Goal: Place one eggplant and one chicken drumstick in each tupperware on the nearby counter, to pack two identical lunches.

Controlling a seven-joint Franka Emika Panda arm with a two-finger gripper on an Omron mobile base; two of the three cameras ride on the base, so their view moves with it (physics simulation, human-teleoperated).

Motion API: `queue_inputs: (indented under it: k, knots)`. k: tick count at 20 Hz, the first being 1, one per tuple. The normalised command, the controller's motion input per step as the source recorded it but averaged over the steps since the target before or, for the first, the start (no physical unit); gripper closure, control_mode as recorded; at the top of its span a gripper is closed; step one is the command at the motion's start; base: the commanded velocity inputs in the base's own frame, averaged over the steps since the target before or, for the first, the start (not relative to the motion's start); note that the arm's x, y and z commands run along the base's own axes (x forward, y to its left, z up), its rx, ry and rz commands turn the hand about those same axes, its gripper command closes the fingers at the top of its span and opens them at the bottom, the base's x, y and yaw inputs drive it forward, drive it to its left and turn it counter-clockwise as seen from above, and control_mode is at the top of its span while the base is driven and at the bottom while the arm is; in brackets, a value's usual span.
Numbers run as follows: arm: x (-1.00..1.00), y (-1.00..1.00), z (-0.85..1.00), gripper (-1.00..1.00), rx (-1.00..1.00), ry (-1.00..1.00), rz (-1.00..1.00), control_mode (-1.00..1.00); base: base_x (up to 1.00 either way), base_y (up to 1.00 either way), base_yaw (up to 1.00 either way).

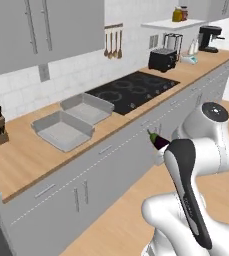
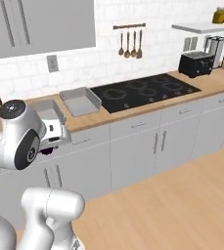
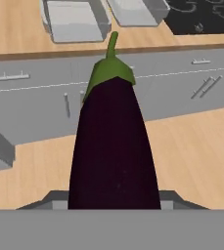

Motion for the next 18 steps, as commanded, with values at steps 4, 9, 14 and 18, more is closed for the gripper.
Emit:
queue_inputs:
  k: [4, 9, 14, 18]
  knots:
    - [0.00, 0.00, 0.00, 1.00, 0.00, 0.00, 0.00, 1.00, 1.00, -0.43, 0.16]
    - [0.00, 0.00, 0.00, 1.00, 0.00, 0.00, 0.00, 1.00, 1.00, -0.20, 0.49]
    - [0.00, 0.00, 0.00, 1.00, 0.00, 0.00, 0.00, 1.00, 1.00, -0.08, 0.56]
    - [0.00, 0.00, 0.00, 1.00, 0.00, 0.00, 0.00, 1.00, 1.00, -0.28, 0.30]
